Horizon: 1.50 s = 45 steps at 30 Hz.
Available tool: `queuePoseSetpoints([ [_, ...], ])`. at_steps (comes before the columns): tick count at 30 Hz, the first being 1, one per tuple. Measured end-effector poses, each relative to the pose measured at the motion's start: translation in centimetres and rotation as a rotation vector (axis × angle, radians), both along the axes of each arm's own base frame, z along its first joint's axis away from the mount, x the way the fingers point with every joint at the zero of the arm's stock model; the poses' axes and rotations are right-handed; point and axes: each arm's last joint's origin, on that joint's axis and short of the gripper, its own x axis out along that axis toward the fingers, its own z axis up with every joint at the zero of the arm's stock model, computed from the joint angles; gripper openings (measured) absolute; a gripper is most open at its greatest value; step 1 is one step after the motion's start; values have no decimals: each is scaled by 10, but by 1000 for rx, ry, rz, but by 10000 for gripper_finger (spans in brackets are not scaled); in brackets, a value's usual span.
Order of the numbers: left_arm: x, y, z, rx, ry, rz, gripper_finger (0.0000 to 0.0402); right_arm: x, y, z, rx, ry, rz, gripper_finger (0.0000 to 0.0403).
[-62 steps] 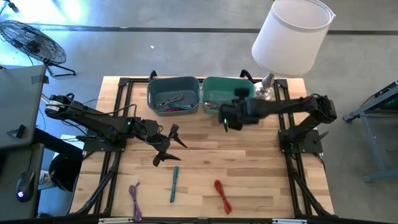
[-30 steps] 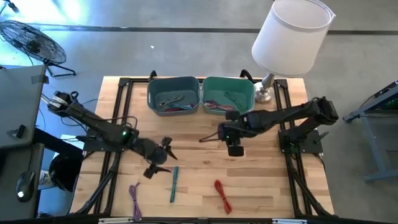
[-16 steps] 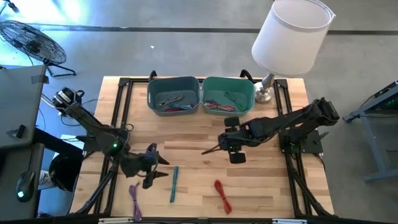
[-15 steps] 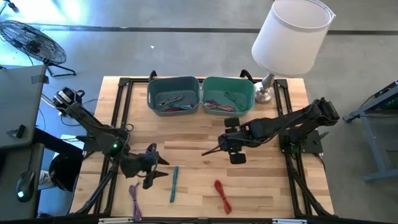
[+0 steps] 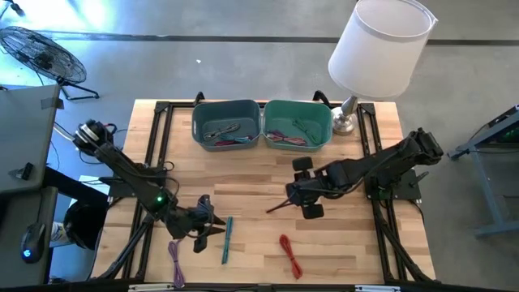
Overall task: Pick & Place USB Port
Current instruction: Put the purple USB cable into the green bin
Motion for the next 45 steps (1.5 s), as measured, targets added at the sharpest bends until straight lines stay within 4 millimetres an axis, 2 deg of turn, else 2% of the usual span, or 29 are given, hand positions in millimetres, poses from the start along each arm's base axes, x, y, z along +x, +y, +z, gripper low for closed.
queuePoseSetpoints([
  [3,5,-5,-9,-31,15,25,92,0,0,0,-13,5,23,138],
  [7,11,-10,-26,-157,84,117,80,0,0,0,-21,9,42,138],
  [11,20,-18,-32,-197,124,155,67,-2,-1,-12,-47,39,90,138],
  [15,33,-29,-24,-172,101,154,54,-5,-4,-29,-55,71,127,138],
  [22,59,-51,10,-50,110,167,19,-11,-6,-46,-45,130,144,138],
  [28,80,-68,40,126,123,170,3,-16,14,-48,108,144,232,138],
  [33,83,-72,52,296,180,183,1,-30,40,-49,156,195,292,138],
  [39,82,-73,44,402,208,214,1,-53,70,-47,94,198,285,137],
  [45,87,-76,33,435,213,225,0,-70,85,-38,5,109,257,137],
])
